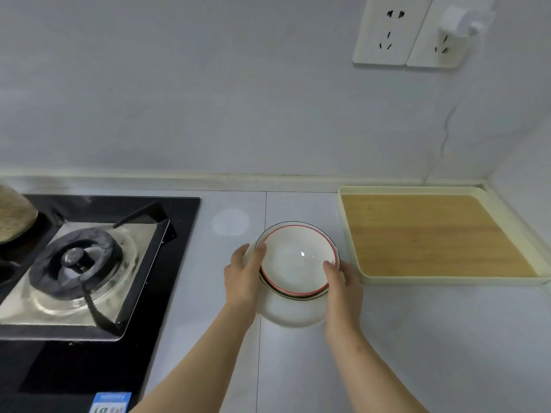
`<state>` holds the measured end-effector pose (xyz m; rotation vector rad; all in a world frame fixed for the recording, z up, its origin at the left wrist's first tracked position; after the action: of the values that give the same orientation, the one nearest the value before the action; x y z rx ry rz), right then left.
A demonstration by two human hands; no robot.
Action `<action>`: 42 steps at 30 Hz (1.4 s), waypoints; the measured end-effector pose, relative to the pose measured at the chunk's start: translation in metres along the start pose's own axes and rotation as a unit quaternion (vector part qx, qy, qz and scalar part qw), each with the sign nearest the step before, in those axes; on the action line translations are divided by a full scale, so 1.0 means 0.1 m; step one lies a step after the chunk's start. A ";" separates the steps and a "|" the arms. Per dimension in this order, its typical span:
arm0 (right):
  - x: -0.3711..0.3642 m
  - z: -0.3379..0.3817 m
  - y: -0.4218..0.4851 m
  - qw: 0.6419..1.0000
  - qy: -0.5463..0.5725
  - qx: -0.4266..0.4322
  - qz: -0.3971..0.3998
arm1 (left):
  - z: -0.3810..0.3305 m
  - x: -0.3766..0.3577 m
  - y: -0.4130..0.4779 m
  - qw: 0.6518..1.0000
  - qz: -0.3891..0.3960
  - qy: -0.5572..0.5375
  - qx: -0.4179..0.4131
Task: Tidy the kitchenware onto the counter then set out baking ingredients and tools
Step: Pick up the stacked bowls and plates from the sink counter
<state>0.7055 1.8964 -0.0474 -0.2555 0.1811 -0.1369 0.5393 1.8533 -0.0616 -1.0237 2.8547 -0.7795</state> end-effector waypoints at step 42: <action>-0.25 0.15 0.63 0.992 -0.071 0.026 -0.098 | -0.31 -0.64 0.78 0.982 0.141 -0.125 0.019</action>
<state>0.6912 1.9644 -0.0453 -0.2305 0.0113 -0.3178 0.5379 1.9570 -0.0798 -0.6374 2.6741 -0.6279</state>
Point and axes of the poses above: each hand's wrist, its own y-axis towards the middle knuckle, its own x-axis out of the back of the hand, z = x × y, the point moved 5 cm from there along y, towards the middle knuckle, and after that the axes turned 8 degrees about y, right-handed, at the moved point
